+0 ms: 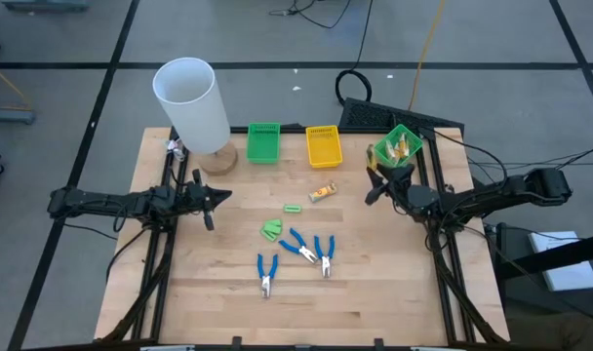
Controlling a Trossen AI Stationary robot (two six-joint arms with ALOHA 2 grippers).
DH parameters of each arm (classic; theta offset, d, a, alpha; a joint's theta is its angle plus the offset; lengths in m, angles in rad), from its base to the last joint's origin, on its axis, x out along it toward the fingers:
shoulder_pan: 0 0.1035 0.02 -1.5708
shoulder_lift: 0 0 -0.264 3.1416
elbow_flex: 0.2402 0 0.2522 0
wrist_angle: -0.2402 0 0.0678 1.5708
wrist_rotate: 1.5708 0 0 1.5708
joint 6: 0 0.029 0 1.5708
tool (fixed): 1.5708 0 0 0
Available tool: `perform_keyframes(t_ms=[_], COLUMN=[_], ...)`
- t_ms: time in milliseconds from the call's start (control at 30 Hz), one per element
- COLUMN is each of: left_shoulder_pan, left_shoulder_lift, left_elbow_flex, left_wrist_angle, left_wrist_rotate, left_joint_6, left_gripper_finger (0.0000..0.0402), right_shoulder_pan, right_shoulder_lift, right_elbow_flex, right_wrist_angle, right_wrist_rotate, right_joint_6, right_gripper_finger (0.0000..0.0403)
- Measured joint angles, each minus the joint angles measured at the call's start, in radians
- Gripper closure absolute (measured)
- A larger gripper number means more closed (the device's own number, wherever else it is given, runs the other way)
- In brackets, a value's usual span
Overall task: Pick & Place School Supplies
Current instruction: Put the yellow crayon box into the right green bin
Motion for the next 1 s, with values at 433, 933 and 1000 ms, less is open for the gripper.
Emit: perform_keyframes(t_ms=[433,933,1000], left_shoulder_pan=[0.000,0.000,0.000], left_shoulder_lift=[0.000,0.000,0.000], left_elbow_flex=[0.000,0.000,0.000], left_wrist_angle=[0.000,0.000,0.000], left_wrist_rotate=[0.000,0.000,0.000], left_joint_6=[0.000,0.000,0.000], left_gripper_finger=[0.0380,0.0380,0.0380], right_shoulder_pan=[-0.001,-0.104,-0.121], right_shoulder_lift=[0.000,0.000,0.000], right_elbow_flex=[0.000,0.000,0.000], right_wrist_angle=[-0.002,-0.054,-0.054], right_wrist_rotate=[0.201,0.300,0.300], right_joint_6=[-0.007,0.027,0.027], right_gripper_finger=[0.0280,0.0280,0.0280])
